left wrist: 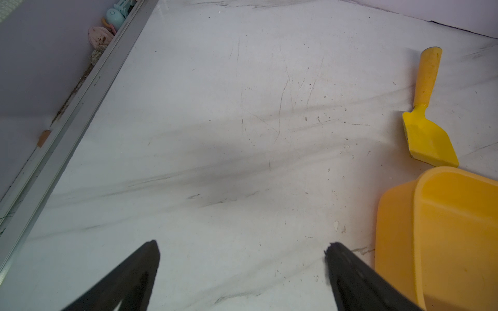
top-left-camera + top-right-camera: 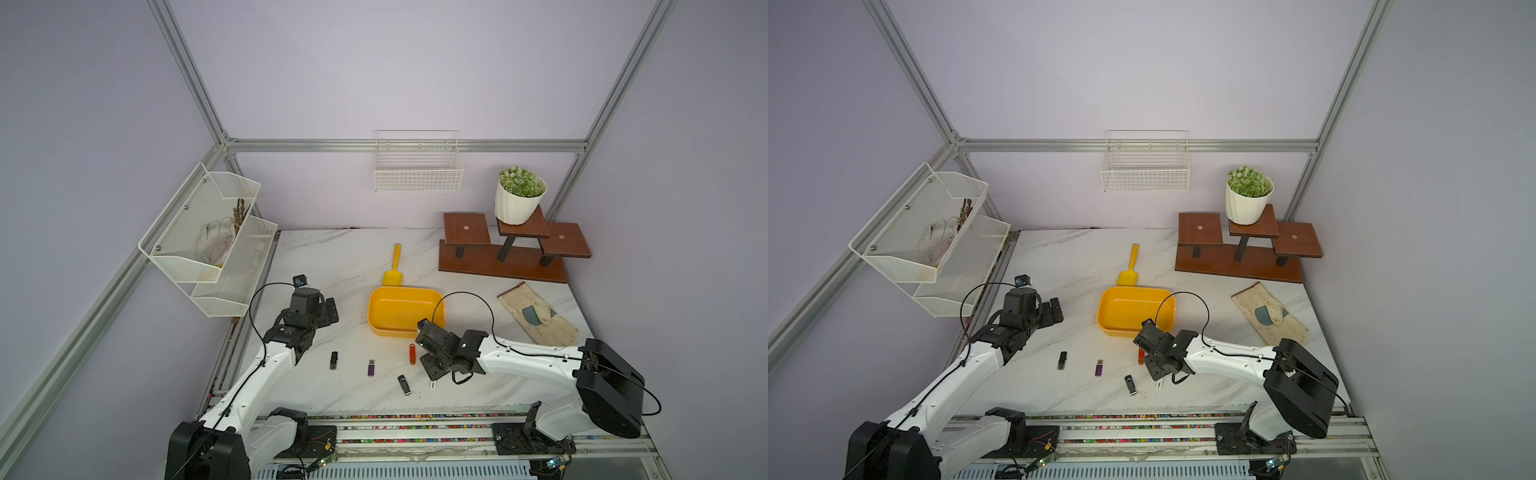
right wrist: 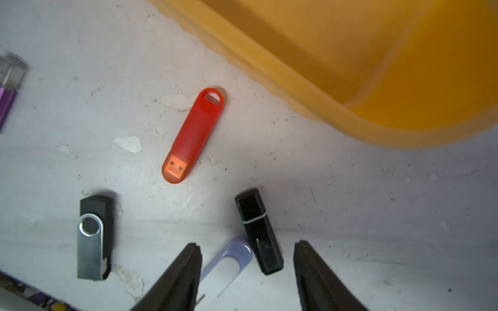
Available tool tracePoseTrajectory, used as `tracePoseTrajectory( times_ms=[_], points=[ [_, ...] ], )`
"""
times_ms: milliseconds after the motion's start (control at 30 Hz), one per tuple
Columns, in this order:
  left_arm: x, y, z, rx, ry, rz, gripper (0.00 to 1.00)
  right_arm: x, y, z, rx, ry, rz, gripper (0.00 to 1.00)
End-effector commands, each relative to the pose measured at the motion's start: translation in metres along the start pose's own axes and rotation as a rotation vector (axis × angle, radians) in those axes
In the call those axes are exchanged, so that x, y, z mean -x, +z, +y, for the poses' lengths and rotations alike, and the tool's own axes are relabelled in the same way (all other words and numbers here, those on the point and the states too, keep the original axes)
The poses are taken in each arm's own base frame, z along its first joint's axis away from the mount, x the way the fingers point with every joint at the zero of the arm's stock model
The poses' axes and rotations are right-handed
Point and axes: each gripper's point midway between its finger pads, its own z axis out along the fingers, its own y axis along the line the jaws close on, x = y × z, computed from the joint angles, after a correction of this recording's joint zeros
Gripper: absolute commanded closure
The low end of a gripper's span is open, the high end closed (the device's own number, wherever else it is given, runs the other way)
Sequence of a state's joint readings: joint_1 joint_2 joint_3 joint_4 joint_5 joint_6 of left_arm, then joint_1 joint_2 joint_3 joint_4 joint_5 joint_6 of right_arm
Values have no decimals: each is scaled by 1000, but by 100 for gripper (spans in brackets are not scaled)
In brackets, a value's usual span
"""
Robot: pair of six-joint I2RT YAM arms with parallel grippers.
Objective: Put the usb flash drive into the storage box
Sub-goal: Pick up the USB flash from the center of the board.
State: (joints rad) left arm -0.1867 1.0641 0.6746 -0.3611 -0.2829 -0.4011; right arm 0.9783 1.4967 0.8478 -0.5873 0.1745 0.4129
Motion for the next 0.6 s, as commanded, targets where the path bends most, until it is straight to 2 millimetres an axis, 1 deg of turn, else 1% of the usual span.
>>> tracePoseTrajectory(
  times_ms=[0,67,133,267,433,567],
  points=[
    [2,-1,-4,-18,13,-9,0,4,8,-2,-27,14,-17,41],
    [2,-1,-4,-18,16,-9,0,4,11,-3,-28,20,-19,42],
    [2,-1,-5,-22,25,-10,0,-1,20,-6,-47,19,13,42],
    [1,-1,-5,-23,28,-9,0,0,20,-8,-49,30,-1,47],
    [1,0,-5,-23,28,-10,0,-3,27,-13,-64,36,12,50],
    [1,-1,-5,-24,31,-11,0,-2,27,-15,-62,42,12,54]
  ],
)
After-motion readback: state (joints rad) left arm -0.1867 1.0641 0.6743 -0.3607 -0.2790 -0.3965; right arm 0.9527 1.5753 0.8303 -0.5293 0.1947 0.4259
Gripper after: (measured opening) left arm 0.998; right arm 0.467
